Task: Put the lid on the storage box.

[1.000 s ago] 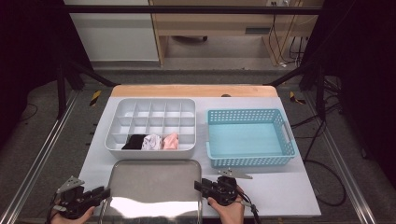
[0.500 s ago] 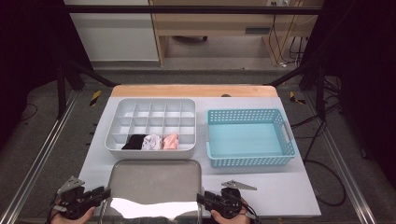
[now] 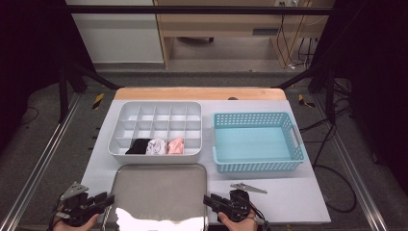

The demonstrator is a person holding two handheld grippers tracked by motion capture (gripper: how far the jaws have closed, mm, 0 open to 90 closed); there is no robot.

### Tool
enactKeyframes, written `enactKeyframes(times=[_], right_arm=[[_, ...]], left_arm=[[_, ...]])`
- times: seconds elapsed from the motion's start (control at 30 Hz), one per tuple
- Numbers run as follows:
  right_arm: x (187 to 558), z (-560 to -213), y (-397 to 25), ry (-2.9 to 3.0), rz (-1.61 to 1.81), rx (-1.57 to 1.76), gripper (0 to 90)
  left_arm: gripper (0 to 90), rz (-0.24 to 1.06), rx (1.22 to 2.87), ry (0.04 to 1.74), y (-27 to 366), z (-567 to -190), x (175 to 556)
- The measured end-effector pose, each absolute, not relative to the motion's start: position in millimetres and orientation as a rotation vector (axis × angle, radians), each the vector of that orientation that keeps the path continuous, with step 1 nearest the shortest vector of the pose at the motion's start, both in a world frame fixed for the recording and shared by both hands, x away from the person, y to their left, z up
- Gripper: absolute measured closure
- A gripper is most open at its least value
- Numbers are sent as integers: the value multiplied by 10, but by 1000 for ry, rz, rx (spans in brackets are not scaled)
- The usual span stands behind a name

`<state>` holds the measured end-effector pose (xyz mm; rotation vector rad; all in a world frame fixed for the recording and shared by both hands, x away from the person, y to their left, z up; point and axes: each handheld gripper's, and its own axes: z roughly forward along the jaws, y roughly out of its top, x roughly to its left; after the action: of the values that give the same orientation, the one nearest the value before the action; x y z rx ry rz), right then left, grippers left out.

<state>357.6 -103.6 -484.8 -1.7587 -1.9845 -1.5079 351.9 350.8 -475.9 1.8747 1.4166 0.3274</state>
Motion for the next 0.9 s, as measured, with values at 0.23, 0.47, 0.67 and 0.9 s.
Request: enactKeyframes(times=[0.23, 0.47, 0.67, 0.9], right_arm=[[3561, -4684, -1013, -1972, -1638, -1747, 618], [3574, -4615, -815, -1904, -1668, -1602, 628], [3564, -4606, -754, -1970, -1634, -1554, 625], [3604, -4665, -888, -2016, -1556, -1560, 654]], left_arm=[[558, 318, 1868, 1412, 3515, -4760, 3519], [543, 293, 1846, 1399, 3544, -4761, 3519], [524, 289, 1848, 1403, 3551, -4764, 3525], [495, 285, 1846, 1404, 3554, -4762, 3528]])
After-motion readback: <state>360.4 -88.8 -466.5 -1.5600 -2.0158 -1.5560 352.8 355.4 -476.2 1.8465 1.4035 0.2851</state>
